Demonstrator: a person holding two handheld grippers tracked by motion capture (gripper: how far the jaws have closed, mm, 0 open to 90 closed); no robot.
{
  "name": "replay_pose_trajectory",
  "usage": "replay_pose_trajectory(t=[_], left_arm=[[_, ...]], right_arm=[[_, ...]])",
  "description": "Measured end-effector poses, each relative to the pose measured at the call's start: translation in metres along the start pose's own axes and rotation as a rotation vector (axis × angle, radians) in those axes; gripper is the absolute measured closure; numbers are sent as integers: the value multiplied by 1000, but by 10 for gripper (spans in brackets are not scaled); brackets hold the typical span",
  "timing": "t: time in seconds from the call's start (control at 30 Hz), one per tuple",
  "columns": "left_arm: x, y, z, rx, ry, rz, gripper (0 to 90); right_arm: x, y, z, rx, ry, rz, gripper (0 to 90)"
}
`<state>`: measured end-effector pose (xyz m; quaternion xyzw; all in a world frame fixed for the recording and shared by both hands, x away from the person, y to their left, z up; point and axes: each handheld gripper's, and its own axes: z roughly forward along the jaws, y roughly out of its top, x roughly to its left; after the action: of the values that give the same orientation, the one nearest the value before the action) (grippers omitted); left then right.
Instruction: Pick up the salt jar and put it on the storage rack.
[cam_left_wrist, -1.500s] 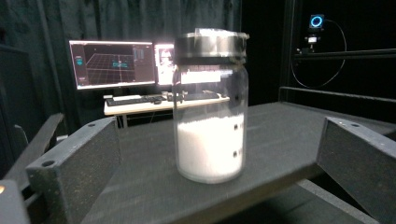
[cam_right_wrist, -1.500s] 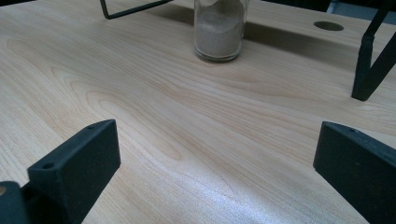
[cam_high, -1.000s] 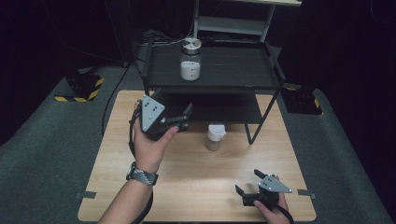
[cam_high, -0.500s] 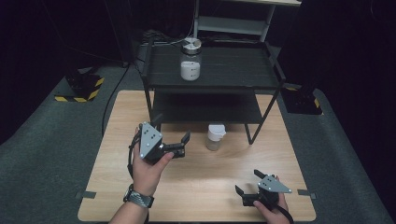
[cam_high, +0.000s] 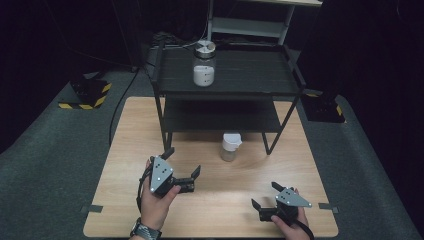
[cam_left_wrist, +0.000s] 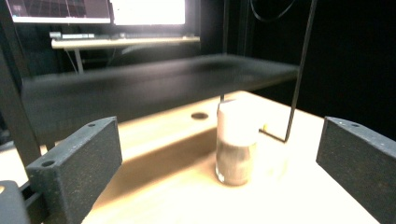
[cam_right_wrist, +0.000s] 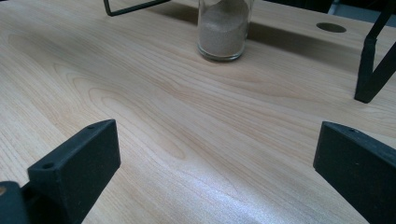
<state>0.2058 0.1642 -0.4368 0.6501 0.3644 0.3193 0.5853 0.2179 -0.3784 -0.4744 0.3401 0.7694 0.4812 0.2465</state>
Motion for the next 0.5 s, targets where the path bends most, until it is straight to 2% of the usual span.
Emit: replay_pose_trajectory(t=[0.2,0.4,0.5], left_arm=[[-2,-17,-3,55,-4,-10,4],[-1,-32,-6,108,-26,-24,3],[0,-36,-5,150,-32,-19,4]], right_arm=[[0,0,0,0,2,0,2],[0,0,0,1,2,-2,2],[0,0,0,1,0,2,2]])
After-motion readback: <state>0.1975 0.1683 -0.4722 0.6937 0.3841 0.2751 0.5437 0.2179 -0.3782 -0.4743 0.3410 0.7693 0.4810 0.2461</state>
